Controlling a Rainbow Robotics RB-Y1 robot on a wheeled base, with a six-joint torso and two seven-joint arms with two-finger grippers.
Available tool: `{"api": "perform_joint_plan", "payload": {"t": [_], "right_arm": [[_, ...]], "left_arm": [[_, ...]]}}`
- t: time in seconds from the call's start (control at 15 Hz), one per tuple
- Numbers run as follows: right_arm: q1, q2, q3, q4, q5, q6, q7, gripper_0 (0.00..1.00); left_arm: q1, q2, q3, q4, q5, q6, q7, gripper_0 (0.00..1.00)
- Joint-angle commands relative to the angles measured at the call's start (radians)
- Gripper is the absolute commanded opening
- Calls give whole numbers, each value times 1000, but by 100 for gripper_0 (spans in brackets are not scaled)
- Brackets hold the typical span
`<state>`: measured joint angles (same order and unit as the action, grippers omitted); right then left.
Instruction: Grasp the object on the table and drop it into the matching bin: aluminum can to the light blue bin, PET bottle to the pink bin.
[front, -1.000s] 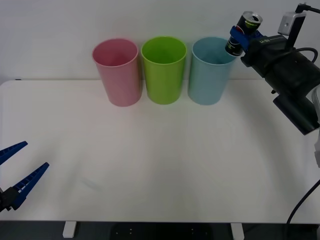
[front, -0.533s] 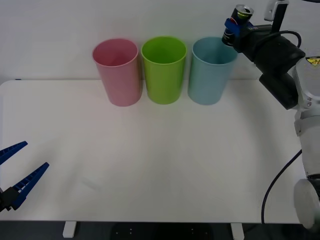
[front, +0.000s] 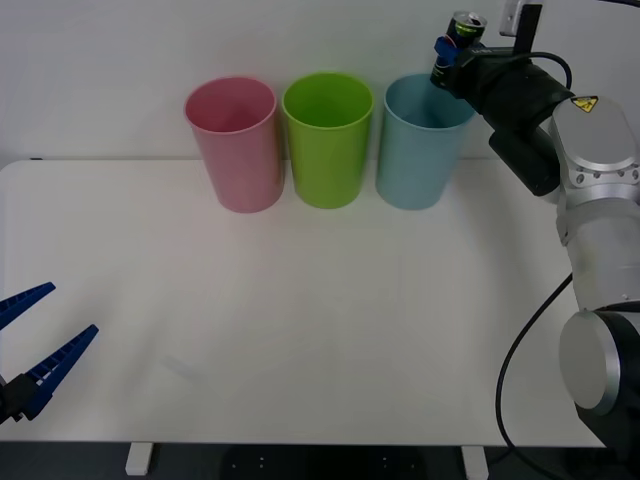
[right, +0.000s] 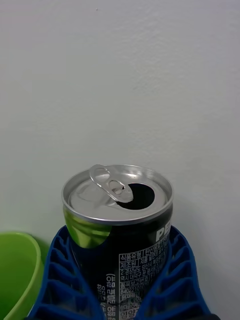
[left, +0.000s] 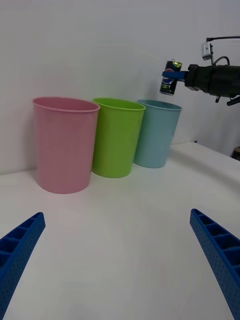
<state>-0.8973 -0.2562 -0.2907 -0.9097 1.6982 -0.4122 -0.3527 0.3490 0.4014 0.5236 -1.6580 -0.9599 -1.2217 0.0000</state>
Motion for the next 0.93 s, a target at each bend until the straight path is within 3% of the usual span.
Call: {"api": "perform_joint_plan", "payload": {"t": [0.07, 0.2, 0.93], "right_arm": [[0, 0, 2, 0, -8, 0, 14, 24], [0, 0, 4, 0, -12, -7, 34, 100], [4, -1, -12, 0, -52, -68, 95, 100]], "left_arm": [[0, 0, 0, 0, 0, 0, 0, 100], [0, 0, 0, 0, 0, 0, 0, 100], [0, 0, 0, 0, 0, 0, 0, 100]]}}
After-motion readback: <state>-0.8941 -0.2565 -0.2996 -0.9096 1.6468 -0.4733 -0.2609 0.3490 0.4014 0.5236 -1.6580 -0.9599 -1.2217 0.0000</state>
